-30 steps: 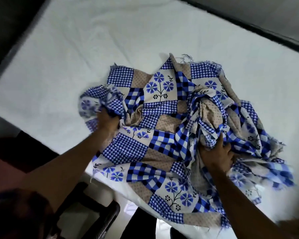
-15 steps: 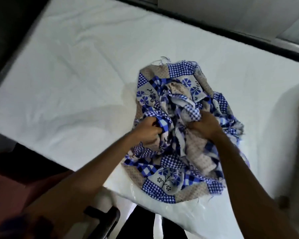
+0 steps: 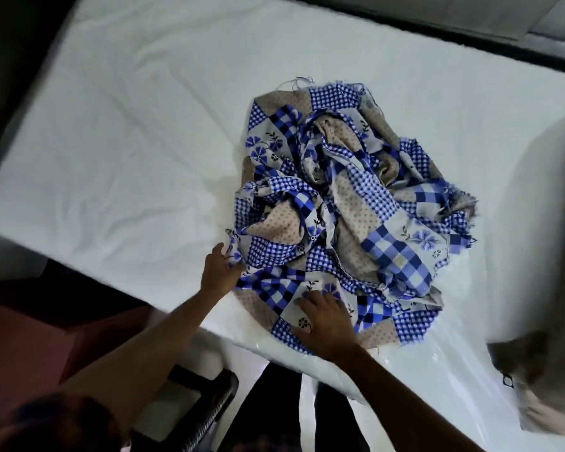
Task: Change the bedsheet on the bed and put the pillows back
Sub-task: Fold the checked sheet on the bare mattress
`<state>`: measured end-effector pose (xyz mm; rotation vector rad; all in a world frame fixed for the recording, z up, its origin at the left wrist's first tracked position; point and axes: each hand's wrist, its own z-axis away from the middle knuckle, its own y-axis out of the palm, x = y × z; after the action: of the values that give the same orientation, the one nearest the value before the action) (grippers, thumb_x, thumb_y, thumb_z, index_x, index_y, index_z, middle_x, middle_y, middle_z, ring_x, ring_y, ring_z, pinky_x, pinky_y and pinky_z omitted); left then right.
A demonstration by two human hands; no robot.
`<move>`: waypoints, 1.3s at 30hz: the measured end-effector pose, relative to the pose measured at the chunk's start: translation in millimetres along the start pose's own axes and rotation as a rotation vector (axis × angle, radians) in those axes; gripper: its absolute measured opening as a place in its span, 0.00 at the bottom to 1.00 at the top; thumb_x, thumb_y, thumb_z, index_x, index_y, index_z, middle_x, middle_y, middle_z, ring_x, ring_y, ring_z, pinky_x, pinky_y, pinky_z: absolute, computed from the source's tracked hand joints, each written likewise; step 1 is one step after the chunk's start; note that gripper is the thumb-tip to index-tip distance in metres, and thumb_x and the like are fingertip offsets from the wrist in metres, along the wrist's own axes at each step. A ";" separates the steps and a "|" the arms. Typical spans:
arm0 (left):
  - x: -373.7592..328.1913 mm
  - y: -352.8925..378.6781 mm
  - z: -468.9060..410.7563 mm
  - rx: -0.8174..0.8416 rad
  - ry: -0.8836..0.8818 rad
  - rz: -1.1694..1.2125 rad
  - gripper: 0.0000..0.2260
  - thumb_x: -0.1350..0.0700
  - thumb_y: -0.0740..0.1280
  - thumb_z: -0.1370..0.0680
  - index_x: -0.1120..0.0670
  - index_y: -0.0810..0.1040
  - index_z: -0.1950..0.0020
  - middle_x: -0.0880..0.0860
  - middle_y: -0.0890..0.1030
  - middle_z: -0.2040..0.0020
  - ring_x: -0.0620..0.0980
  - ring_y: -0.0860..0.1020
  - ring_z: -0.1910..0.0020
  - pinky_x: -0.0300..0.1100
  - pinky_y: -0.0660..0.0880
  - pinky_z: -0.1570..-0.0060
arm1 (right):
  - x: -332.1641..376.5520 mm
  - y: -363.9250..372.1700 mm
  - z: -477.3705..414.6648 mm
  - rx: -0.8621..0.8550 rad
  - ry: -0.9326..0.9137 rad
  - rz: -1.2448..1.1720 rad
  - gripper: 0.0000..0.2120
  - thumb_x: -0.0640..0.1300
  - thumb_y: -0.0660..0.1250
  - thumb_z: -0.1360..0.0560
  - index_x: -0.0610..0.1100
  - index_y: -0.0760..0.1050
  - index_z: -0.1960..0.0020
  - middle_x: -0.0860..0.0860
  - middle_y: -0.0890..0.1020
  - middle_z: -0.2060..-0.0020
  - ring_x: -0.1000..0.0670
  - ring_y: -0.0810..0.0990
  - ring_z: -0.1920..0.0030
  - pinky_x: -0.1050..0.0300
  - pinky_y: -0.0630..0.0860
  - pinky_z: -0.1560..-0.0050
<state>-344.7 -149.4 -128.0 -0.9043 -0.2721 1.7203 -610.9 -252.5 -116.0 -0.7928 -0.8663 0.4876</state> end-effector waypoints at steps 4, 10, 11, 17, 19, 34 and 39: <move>12.4 1.5 5.3 0.084 -0.124 0.030 0.20 0.49 0.73 0.36 0.58 0.79 0.48 0.59 0.82 0.54 0.59 0.80 0.53 0.50 0.76 0.53 | 16.7 27.0 12.4 0.178 0.080 0.025 0.39 0.70 0.69 0.37 0.57 0.67 0.29 0.49 0.72 0.33 0.40 0.74 0.35 0.38 0.73 0.39; -23.9 -16.2 30.3 0.278 -0.279 0.660 0.20 0.50 0.76 0.34 0.57 0.84 0.45 0.59 0.85 0.51 0.60 0.81 0.51 0.52 0.74 0.48 | 43.2 24.7 -13.1 0.209 -0.019 0.161 0.32 0.62 0.74 0.34 0.58 0.72 0.32 0.46 0.70 0.31 0.40 0.71 0.35 0.36 0.74 0.44; -28.0 -18.8 35.9 0.292 -0.239 0.771 0.20 0.52 0.76 0.34 0.57 0.84 0.44 0.59 0.85 0.49 0.60 0.82 0.50 0.54 0.75 0.44 | 47.0 25.1 -15.8 0.160 -0.032 0.161 0.23 0.58 0.74 0.33 0.57 0.78 0.38 0.47 0.74 0.35 0.40 0.75 0.38 0.38 0.76 0.48; -48.2 -32.8 74.1 0.324 -0.042 1.192 0.13 0.62 0.68 0.25 0.57 0.81 0.41 0.57 0.85 0.48 0.56 0.83 0.50 0.54 0.76 0.40 | 58.8 -18.3 -9.8 0.075 0.281 -0.759 0.10 0.48 0.61 0.24 0.47 0.79 0.59 0.49 0.81 0.56 0.51 0.78 0.56 0.58 0.73 0.54; -51.4 -36.9 88.5 0.353 -0.042 1.265 0.15 0.61 0.67 0.26 0.57 0.80 0.39 0.57 0.85 0.48 0.56 0.83 0.50 0.52 0.79 0.44 | 61.3 -42.3 -6.8 0.158 0.410 -1.020 0.08 0.44 0.61 0.24 0.48 0.77 0.59 0.47 0.78 0.54 0.52 0.77 0.56 0.59 0.75 0.50; -105.0 -48.6 175.7 0.031 -0.175 1.187 0.08 0.63 0.63 0.21 0.55 0.73 0.60 0.49 0.70 0.76 0.43 0.64 0.82 0.32 0.58 0.80 | 11.5 -226.6 49.4 0.132 -0.059 -0.461 0.14 0.59 0.75 0.30 0.49 0.85 0.62 0.49 0.81 0.72 0.57 0.74 0.72 0.59 0.69 0.65; -102.9 -34.3 215.0 -0.136 -0.190 1.228 0.09 0.52 0.67 0.22 0.56 0.75 0.48 0.55 0.78 0.55 0.51 0.79 0.60 0.41 0.76 0.65 | 40.0 -256.6 66.2 -0.078 -0.092 -0.875 0.19 0.46 0.68 0.20 0.39 0.76 0.68 0.41 0.79 0.73 0.46 0.75 0.73 0.58 0.72 0.66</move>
<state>-458.4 -174.2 82.8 -1.0927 0.0972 2.9496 -625.2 -358.2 129.7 -0.3950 -1.2199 -0.2880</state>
